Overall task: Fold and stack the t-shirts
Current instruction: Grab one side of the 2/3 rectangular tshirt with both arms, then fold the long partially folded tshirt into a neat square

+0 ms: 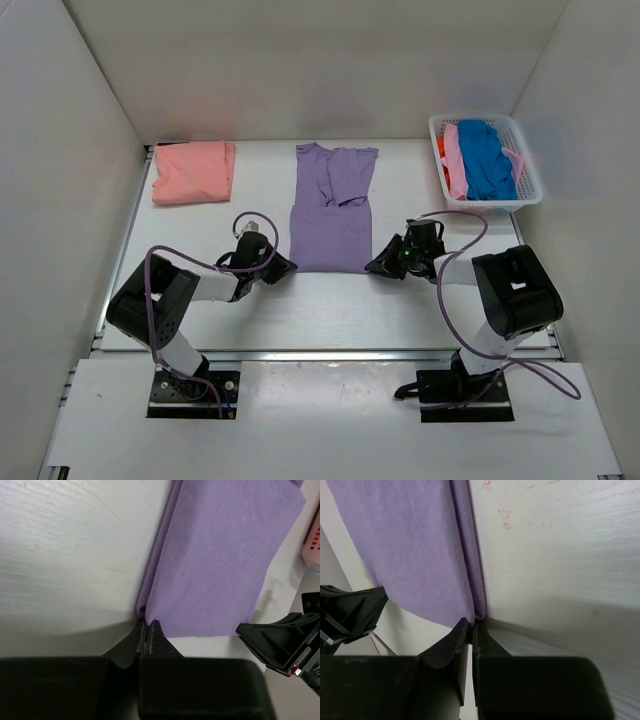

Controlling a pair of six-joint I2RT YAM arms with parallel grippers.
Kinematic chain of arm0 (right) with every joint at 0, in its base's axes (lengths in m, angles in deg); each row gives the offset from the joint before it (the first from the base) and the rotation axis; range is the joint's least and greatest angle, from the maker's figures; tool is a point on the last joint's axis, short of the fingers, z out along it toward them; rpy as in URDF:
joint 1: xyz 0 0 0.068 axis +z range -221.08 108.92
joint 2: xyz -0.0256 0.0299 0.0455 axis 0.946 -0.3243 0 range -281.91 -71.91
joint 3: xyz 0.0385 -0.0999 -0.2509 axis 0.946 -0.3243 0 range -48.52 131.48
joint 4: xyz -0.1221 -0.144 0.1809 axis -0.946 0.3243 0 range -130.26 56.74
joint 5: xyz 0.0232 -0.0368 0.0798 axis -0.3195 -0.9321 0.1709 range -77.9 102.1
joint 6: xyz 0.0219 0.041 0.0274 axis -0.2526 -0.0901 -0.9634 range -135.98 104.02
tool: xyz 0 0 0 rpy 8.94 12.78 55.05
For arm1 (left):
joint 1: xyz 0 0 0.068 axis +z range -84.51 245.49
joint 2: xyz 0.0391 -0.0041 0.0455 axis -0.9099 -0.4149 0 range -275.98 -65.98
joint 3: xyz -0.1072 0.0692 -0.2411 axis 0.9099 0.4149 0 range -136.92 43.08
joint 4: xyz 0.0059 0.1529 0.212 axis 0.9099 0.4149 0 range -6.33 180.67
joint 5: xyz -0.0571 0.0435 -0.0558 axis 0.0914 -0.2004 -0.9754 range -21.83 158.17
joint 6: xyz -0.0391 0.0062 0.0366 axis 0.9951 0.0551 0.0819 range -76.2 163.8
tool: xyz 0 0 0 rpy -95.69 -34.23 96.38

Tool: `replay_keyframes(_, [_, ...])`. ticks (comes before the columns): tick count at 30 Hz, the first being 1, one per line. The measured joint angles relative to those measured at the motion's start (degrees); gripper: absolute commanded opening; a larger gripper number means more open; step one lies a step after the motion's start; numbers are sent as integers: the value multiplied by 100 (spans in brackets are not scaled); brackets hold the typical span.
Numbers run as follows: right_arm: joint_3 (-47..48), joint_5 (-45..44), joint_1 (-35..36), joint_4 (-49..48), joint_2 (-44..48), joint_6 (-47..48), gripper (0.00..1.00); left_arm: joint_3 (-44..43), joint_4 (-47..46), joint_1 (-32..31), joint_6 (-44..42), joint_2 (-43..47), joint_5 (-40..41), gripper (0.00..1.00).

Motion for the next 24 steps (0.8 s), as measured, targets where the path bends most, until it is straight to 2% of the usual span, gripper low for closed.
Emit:
replay_keyframes(5, [-208, -26, 105, 608, 540, 236, 0, 258, 280, -33, -323, 420, -249, 0])
replay_keyframes(10, [-634, -52, 457, 1744, 1937, 472, 1, 929, 1364, -262, -612, 2264, -422, 0])
replay_keyframes(16, [-984, -81, 1016, 2966, 3753, 350, 0, 1104, 2712, -693, -750, 4406, -476, 0])
replay_keyframes(20, [-1084, -234, 1460, 3580, 4594, 81, 0, 1163, 3296, -1034, -678, 4964, -560, 0])
replay_keyframes(24, [-1248, -256, 1521, 4079, 5274, -153, 0, 1266, 3681, -1292, -549, 5346, -667, 0])
